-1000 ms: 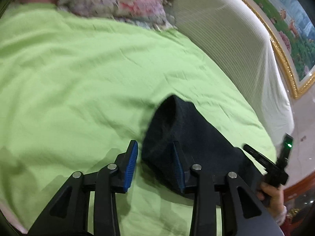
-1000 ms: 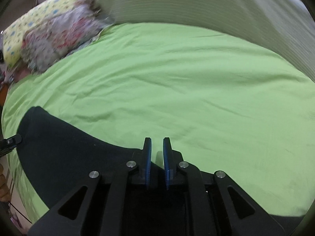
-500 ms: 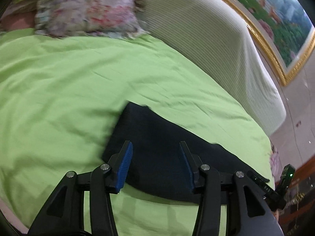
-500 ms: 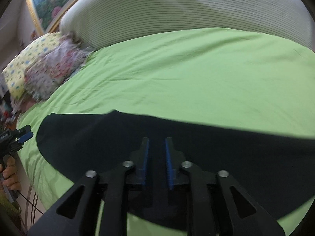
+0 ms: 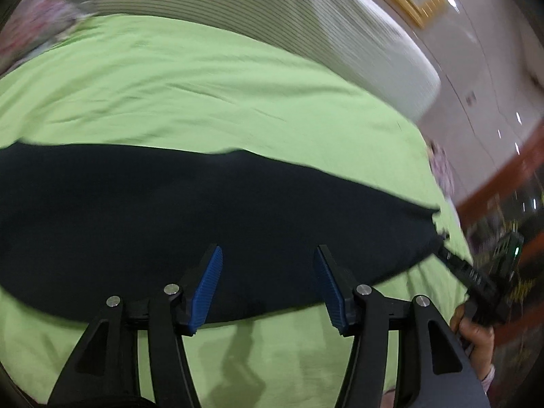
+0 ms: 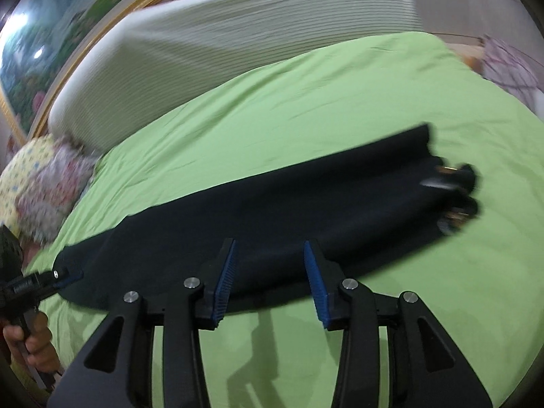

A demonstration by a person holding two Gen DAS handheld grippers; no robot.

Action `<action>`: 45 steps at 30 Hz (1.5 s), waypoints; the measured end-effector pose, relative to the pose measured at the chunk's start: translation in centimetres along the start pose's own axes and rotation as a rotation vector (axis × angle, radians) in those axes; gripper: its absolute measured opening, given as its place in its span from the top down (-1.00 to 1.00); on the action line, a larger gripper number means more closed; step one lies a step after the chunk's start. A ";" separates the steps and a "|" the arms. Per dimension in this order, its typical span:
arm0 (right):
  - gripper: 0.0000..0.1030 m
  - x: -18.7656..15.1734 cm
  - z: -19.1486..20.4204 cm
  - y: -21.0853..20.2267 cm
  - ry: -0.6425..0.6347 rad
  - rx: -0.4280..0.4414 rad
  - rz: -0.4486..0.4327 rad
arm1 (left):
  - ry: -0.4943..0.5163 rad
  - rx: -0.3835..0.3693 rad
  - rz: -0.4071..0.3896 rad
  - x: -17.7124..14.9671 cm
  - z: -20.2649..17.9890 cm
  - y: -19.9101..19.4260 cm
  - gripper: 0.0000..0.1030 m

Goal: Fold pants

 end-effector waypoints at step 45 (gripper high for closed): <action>0.79 1.5 -10.7 -1.0 0.345 0.004 -0.068 | 0.740 -0.115 0.284 -1.7 -17.1 10.4 0.64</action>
Point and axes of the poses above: each gripper's, at about its wrist camera, not at the fingertips, and y roughly the way its jaws point, z to its left, x to its top, the point moved 1 cm from there along y, roughly the way its jaws point, and after that the axes turned 5 degrees about y, right-handed, at the moved point
